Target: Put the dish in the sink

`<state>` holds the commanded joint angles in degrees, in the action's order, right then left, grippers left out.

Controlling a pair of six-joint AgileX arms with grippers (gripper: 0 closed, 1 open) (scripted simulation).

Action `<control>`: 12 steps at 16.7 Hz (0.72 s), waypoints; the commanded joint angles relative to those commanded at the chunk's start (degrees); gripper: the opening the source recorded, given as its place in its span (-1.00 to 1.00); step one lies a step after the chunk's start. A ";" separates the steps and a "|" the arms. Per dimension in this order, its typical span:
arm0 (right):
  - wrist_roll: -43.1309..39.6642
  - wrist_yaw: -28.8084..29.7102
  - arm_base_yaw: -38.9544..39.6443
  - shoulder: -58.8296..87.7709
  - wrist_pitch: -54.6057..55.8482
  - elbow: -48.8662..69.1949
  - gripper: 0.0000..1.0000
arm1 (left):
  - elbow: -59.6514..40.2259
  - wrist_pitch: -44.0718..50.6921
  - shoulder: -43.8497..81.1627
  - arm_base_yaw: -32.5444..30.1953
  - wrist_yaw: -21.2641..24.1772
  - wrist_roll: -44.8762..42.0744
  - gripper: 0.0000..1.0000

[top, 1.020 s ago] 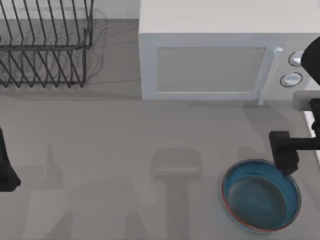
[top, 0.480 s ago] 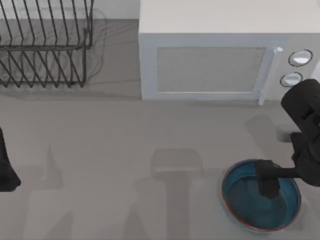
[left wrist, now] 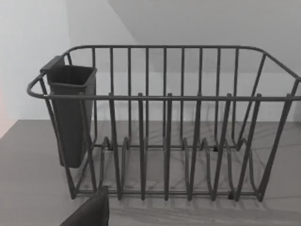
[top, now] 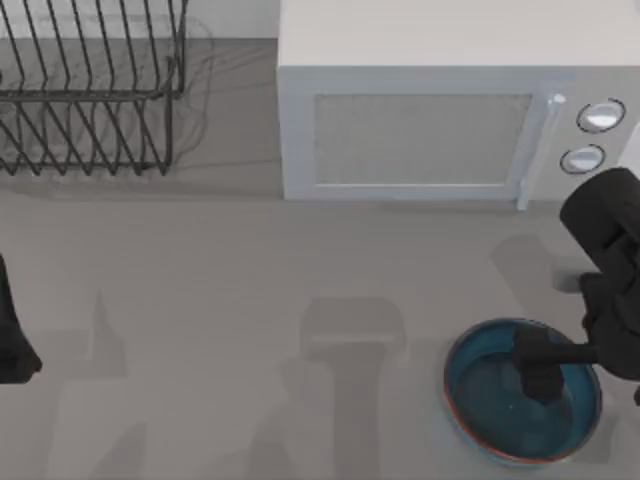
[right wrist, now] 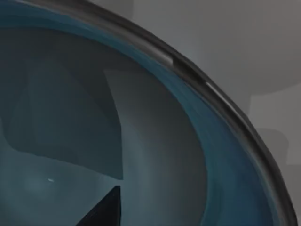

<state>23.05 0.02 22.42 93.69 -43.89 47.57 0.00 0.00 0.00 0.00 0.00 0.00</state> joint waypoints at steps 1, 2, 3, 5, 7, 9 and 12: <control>0.00 0.00 0.00 0.00 0.00 0.00 0.40 | 0.00 0.00 0.00 0.00 0.00 0.00 1.00; 0.00 0.00 0.00 0.00 0.00 0.00 0.25 | 0.00 0.00 0.00 0.00 0.00 0.00 1.00; 0.00 0.00 0.00 0.00 0.00 0.00 0.10 | 0.00 0.00 0.00 0.00 0.00 0.00 1.00; 0.00 0.00 0.00 0.00 0.00 0.00 -0.21 | 0.00 0.00 0.00 0.00 0.00 0.00 1.00; 0.00 0.00 0.00 0.00 0.00 0.00 -0.51 | 0.00 0.00 0.00 0.00 0.00 0.00 1.00; 0.00 0.00 0.00 0.00 0.00 0.00 -0.81 | 0.00 0.00 0.00 0.00 0.00 0.00 1.00; 0.00 0.00 0.00 0.00 0.00 0.00 -1.00 | 0.00 0.00 0.00 0.00 0.00 0.00 1.00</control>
<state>23.05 0.02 22.42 93.69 -43.89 47.57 0.00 0.00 0.00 0.00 0.00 0.00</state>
